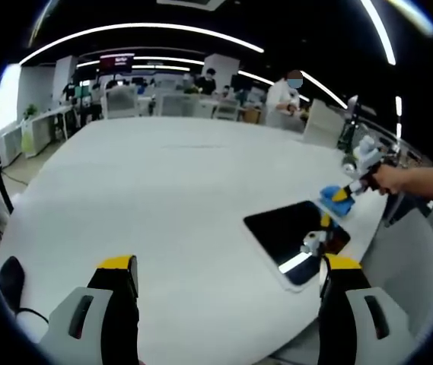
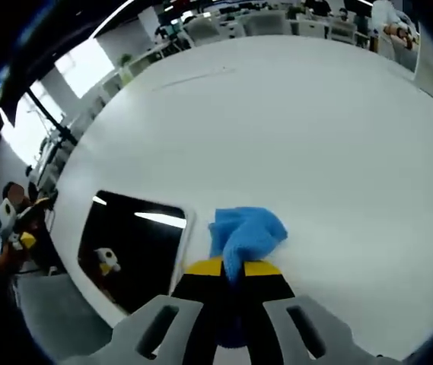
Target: Wipe the mirror surface with the cleaning cloth until all visible marks leave the cleaned area.
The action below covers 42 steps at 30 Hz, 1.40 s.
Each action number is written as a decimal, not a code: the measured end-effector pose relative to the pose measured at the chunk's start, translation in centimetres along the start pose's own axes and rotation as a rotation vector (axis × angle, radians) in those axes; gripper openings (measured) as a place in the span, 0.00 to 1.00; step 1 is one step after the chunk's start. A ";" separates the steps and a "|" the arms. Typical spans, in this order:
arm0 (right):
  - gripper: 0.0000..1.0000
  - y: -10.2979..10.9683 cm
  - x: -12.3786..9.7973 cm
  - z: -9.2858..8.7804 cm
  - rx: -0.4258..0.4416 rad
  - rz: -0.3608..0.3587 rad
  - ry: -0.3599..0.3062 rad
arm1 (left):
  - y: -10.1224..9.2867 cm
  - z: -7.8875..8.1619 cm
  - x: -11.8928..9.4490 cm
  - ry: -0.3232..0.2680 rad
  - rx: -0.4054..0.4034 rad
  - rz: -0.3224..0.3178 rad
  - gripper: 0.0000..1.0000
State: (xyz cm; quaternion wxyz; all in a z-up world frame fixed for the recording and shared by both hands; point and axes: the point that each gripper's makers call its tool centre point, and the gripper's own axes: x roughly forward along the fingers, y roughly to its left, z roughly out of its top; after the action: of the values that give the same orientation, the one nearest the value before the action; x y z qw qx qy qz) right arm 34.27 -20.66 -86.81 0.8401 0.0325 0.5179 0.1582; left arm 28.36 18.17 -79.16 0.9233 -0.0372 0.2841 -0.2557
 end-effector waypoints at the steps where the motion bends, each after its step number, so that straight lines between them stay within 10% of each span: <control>1: 0.02 -0.2 0.2 0.0 -0.027 -0.005 -0.008 | 0.0 0.0 -0.1 0.001 0.001 0.002 0.99; 14: 0.16 0.0 0.2 -1.2 -0.242 0.047 0.022 | -0.4 -0.7 -0.6 0.020 0.021 -0.003 1.00; 32: 0.87 -4.2 -6.0 -1.4 -0.387 0.059 -0.195 | -0.2 -0.4 -0.7 0.016 0.053 -0.016 1.00; 42: 0.96 -2.0 -8.1 -3.9 -0.435 0.204 -0.343 | -0.9 -0.7 -0.5 0.013 0.073 -0.023 1.00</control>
State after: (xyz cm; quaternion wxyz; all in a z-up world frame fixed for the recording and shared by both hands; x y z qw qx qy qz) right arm 27.93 -25.45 -82.05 0.8823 -0.0701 0.3165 0.3413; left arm 27.19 17.73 -79.33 0.9191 -0.0049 0.2803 -0.2769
